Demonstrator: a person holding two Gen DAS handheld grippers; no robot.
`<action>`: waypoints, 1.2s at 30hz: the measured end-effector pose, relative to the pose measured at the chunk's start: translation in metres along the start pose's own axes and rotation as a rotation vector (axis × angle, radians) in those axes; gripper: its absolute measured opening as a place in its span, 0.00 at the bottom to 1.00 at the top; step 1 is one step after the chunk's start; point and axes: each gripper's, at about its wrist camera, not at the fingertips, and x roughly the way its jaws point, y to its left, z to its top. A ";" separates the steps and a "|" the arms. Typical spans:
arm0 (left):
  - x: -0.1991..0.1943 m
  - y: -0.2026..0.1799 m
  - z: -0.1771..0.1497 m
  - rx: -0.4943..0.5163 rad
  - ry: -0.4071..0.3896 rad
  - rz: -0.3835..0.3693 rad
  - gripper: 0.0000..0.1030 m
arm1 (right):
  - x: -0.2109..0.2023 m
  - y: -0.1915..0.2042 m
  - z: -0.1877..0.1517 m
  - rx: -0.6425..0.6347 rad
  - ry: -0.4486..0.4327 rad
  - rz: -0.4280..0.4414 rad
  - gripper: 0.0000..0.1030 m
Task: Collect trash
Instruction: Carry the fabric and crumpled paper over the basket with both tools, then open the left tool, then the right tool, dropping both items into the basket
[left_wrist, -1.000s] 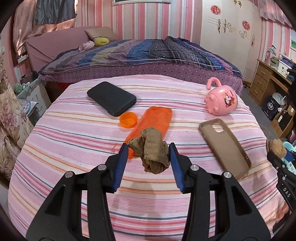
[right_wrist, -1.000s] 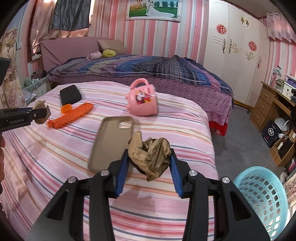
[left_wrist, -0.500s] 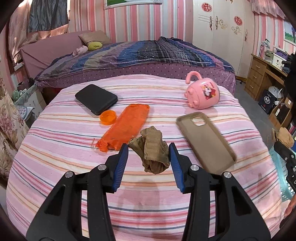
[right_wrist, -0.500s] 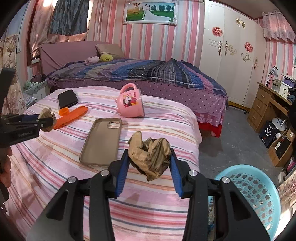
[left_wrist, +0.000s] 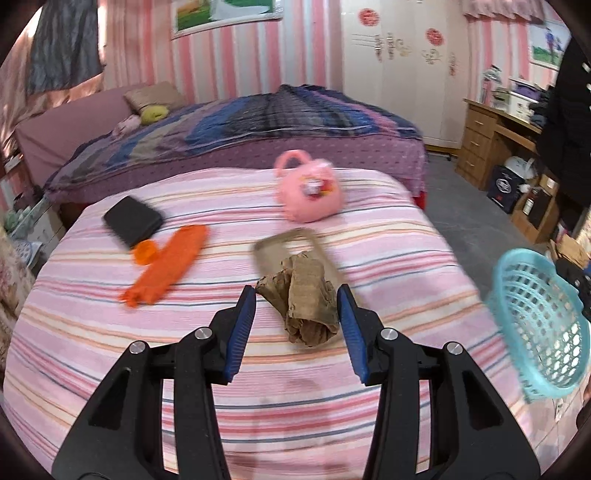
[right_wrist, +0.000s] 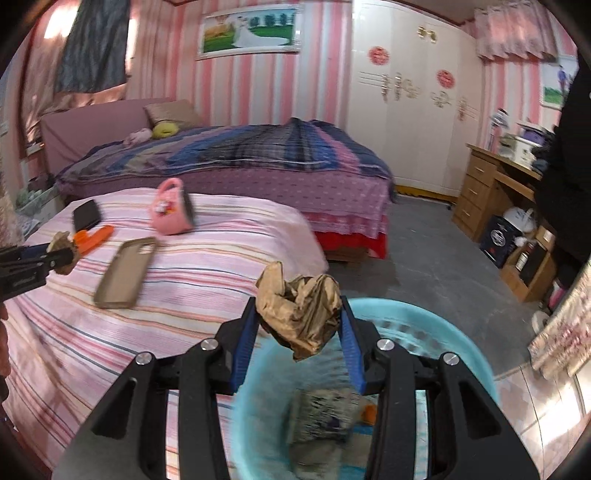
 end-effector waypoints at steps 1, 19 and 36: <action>-0.001 -0.015 -0.001 0.015 -0.002 -0.021 0.43 | 0.000 -0.012 -0.002 0.021 0.006 -0.010 0.41; 0.003 -0.180 -0.007 0.060 0.032 -0.248 0.44 | 0.001 -0.101 -0.030 0.108 0.056 -0.104 0.41; 0.019 -0.207 0.000 0.067 0.054 -0.268 0.73 | 0.001 -0.121 -0.034 0.165 0.049 -0.131 0.41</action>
